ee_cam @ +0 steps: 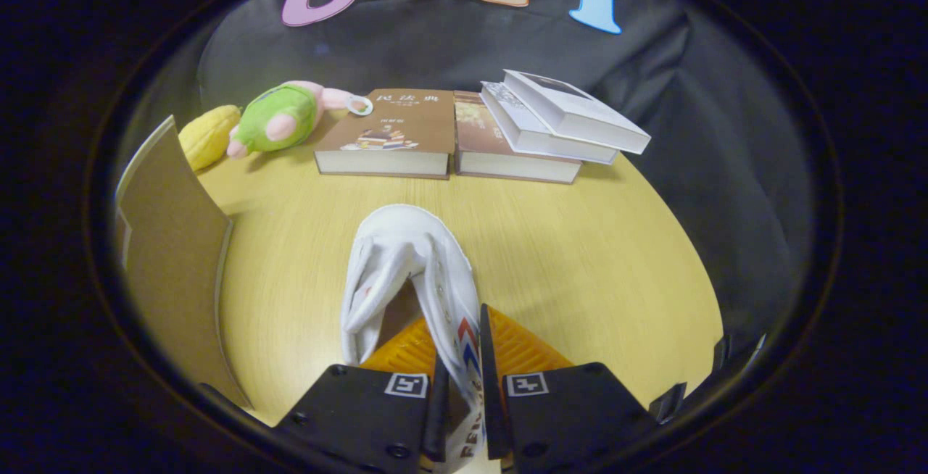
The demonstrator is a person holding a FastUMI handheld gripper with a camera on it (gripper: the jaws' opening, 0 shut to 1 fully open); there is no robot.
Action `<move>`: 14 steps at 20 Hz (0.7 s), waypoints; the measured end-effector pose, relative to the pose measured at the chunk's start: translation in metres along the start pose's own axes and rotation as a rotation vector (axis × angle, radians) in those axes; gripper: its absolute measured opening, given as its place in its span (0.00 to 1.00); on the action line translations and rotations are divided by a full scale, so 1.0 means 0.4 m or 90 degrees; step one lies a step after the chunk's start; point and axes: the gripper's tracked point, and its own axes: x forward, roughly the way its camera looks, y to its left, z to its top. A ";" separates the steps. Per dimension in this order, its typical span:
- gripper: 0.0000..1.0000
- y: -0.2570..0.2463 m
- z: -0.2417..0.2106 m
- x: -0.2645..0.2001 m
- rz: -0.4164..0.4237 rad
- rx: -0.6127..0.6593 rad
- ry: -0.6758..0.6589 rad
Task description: Open the storage box then place both shoes into the box .Put the left shoe in first, then the right shoe, with the right side of both shoes facing outward in a uniform manner.
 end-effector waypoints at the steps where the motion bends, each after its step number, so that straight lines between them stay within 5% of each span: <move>1: 0.25 0.000 0.000 -0.001 0.001 0.011 -0.005; 7: 0.10 -0.018 0.001 0.000 -0.050 0.012 -0.032; 14: 0.10 -0.014 0.013 -0.015 -0.074 0.020 -0.067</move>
